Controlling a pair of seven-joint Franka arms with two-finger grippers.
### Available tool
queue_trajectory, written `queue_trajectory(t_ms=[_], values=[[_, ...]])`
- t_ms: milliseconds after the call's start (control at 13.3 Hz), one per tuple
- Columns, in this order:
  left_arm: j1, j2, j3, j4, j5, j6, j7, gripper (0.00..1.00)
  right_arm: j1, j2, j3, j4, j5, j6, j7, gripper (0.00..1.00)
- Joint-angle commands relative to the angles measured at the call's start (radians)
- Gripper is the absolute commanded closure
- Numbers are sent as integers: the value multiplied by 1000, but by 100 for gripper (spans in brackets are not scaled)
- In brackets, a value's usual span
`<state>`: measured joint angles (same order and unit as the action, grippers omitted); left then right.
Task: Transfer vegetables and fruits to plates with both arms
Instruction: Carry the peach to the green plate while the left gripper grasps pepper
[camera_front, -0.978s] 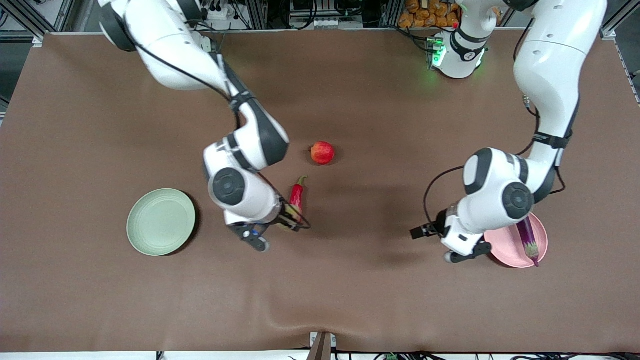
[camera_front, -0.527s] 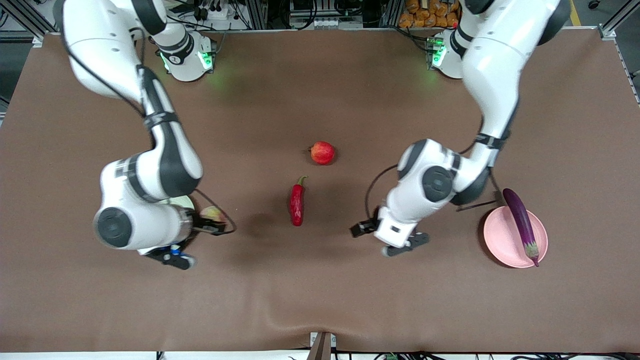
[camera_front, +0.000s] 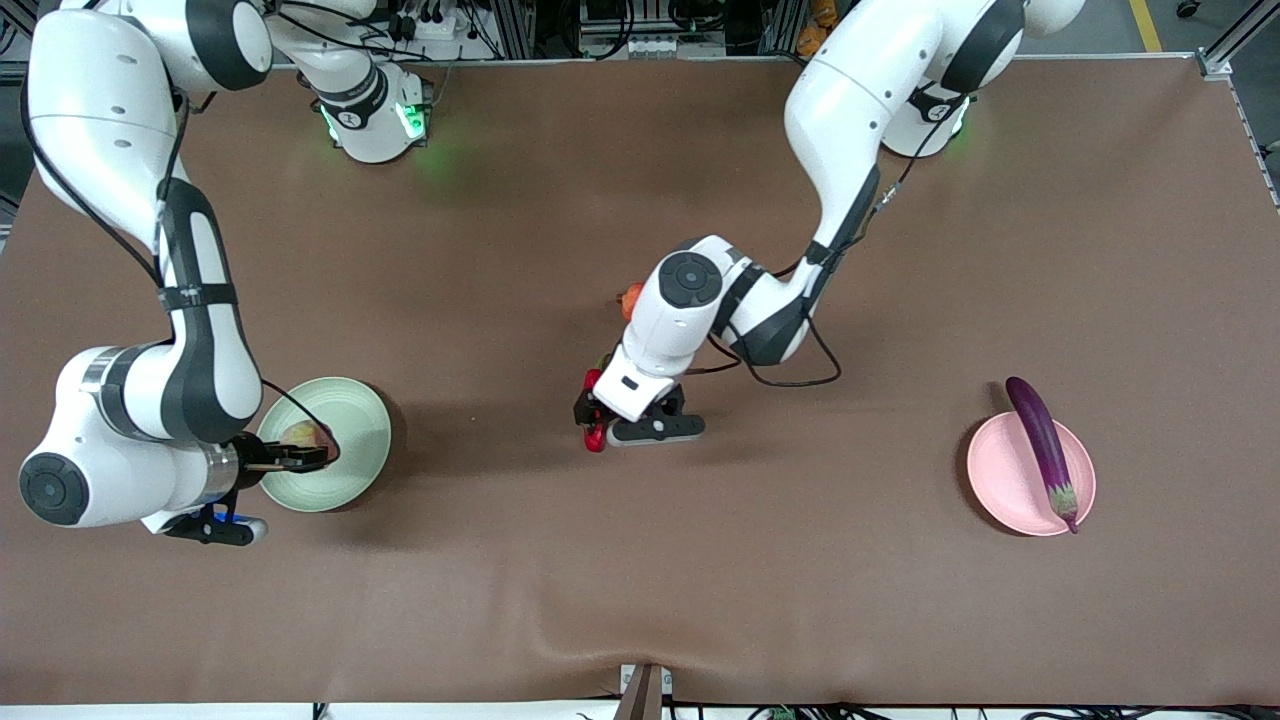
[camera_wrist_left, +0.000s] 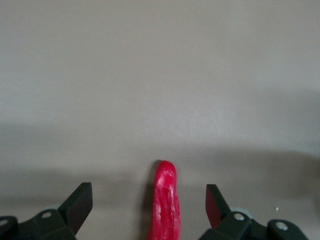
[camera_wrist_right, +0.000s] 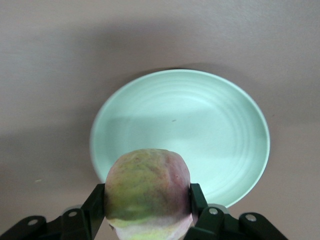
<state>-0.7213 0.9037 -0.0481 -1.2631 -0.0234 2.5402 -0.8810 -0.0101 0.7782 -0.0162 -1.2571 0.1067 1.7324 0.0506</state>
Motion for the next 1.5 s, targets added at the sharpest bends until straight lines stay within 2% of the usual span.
queue_trajectory(t_ms=[0,226,301,376,602,677,752,827,903,978,1128,1279,1429], values=[[-84,52,66,39,-6,32,16,0,-22,-33,19,-123,-16,91,-32,100],[-110,72,73,39,-4,60,14,1,-24,-33,19,-169,-16,124,-32,99],[-121,84,76,37,-3,61,16,2,-25,-31,19,-170,-15,118,-31,74],[-125,96,80,37,-3,64,14,2,-25,-30,19,-170,-15,115,-29,3],[-145,118,80,34,-3,66,8,11,-31,-33,22,-127,-5,56,-21,0],[-158,119,82,33,-3,64,4,22,-28,-33,25,-95,-4,32,-20,0],[-159,118,82,31,-3,64,-4,35,-24,-33,30,-75,-2,0,-17,0],[-159,119,82,30,-3,64,-4,56,-18,-33,32,-59,-1,-22,-17,0],[-161,119,82,28,0,64,-3,88,-14,-33,33,-47,-1,-31,-17,0],[-161,115,83,27,6,64,2,100,-13,-34,44,-45,1,-40,-15,0],[-158,107,86,27,14,63,2,100,-5,-57,71,-44,1,-47,53,0],[-156,57,137,28,1,49,-7,100,-2,-66,125,-44,1,-47,182,0],[-92,34,142,47,-115,35,-108,100,-2,-76,180,-44,1,-47,276,0]])
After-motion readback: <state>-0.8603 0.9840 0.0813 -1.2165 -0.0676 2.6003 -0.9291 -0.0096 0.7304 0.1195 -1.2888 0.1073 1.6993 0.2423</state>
